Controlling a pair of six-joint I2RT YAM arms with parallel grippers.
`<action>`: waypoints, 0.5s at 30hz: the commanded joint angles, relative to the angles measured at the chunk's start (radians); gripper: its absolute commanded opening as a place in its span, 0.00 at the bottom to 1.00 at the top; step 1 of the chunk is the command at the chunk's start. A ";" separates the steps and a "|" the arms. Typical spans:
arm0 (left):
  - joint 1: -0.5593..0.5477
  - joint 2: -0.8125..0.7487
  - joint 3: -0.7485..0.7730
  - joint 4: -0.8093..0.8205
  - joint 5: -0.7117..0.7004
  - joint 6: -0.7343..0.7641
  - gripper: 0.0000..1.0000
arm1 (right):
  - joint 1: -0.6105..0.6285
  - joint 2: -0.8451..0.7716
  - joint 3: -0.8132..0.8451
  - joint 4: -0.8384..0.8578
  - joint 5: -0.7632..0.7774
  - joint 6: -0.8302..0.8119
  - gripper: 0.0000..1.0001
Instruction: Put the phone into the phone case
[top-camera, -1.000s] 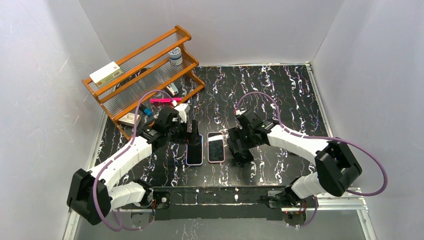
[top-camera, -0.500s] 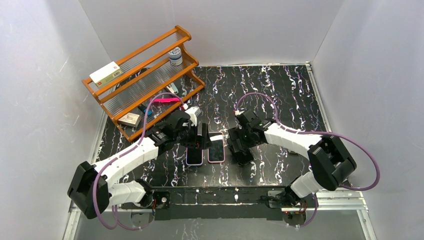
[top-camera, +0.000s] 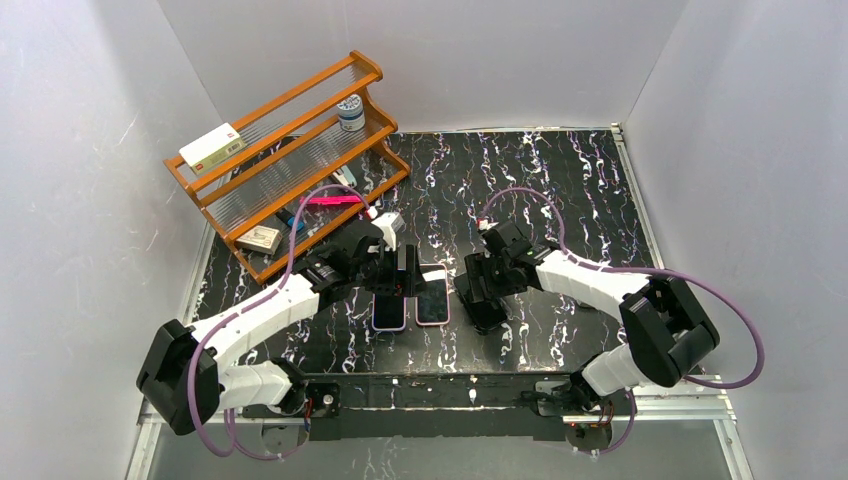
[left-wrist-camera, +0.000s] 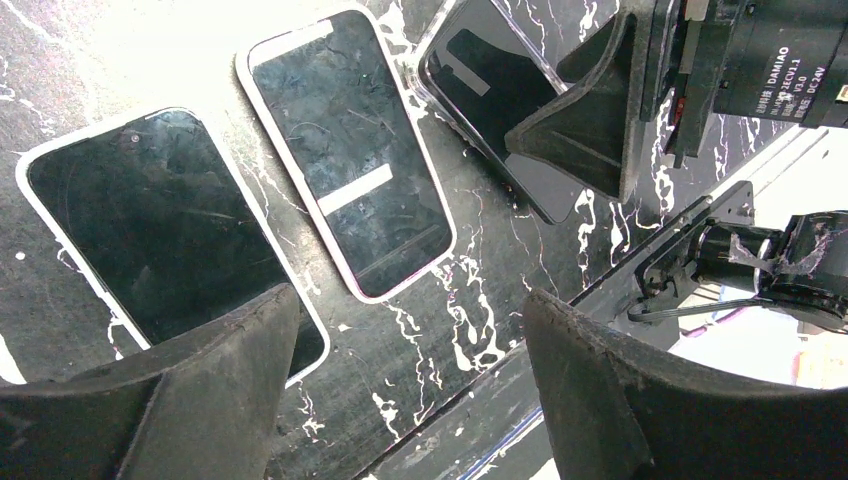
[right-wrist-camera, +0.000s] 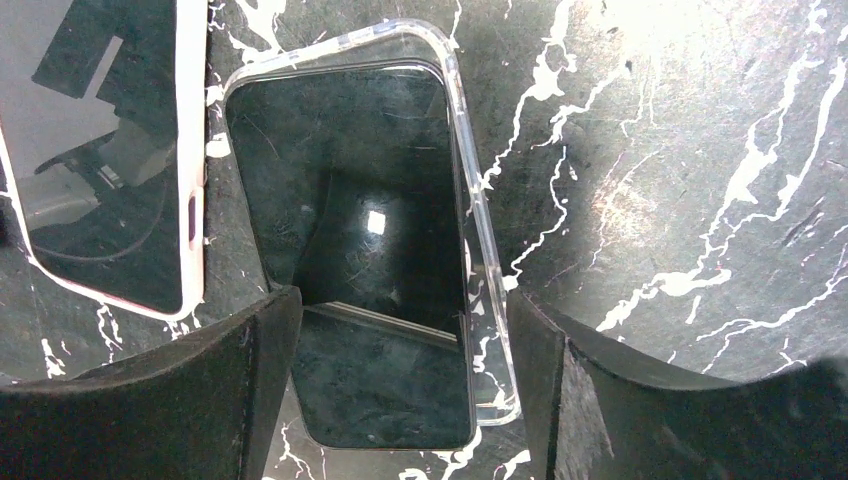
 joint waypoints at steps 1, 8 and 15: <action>-0.008 -0.005 0.009 0.009 -0.009 0.001 0.79 | 0.002 -0.006 -0.028 -0.019 -0.038 0.019 0.81; -0.019 -0.015 -0.009 0.017 -0.023 -0.012 0.79 | 0.002 -0.019 0.005 -0.041 -0.063 -0.006 0.99; -0.024 -0.022 -0.014 0.025 -0.029 -0.019 0.80 | 0.004 0.050 0.028 -0.061 -0.072 -0.008 0.99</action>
